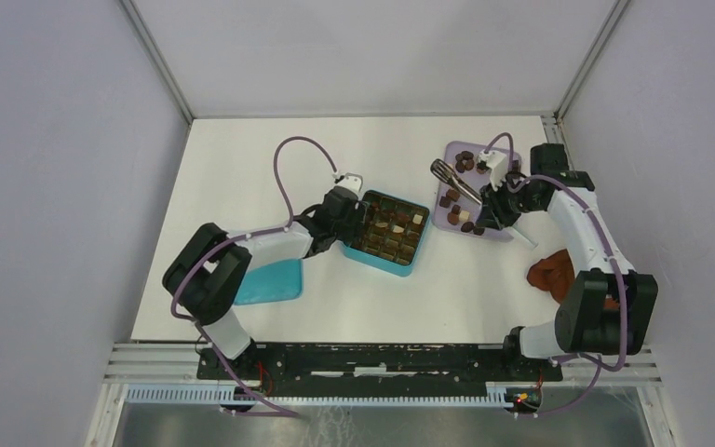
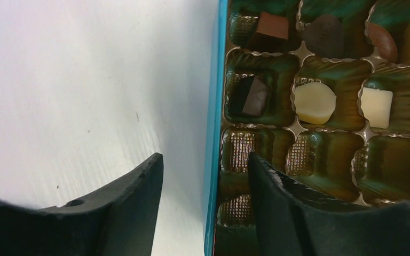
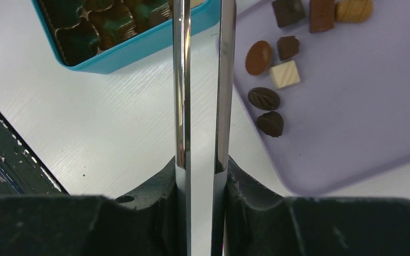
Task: Pack the chocolate
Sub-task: Place the packing box at the center of the board.
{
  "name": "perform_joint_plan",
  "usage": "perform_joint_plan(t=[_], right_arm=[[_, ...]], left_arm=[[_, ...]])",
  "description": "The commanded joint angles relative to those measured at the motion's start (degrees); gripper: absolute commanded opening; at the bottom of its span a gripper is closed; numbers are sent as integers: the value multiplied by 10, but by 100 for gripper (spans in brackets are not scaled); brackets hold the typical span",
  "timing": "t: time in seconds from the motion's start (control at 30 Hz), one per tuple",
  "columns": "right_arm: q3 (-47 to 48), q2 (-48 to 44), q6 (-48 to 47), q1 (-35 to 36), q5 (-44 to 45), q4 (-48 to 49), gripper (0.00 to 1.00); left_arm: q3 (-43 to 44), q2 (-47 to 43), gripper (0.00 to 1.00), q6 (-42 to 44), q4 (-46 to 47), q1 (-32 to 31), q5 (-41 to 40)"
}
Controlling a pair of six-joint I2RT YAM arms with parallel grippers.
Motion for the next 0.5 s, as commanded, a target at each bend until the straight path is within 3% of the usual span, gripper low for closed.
perform_joint_plan(t=[0.0,0.13,0.27,0.37,0.47], right_arm=[[21,-34,18,-31,-45,43,32],[5,-46,42,-71,-59,80,31],[-18,-54,71,-106,-72,128,31],[-31,-51,95,-112,-51,171,32],[-22,-24,91,-113,-33,165,31]], left_arm=[[42,-84,71,-48,-61,4,0],[62,-203,86,-35,-111,7,31],[101,-280,99,-21,-139,65,150],[92,-315,100,-80,-98,146,298],[84,-317,100,-91,-68,171,384]])
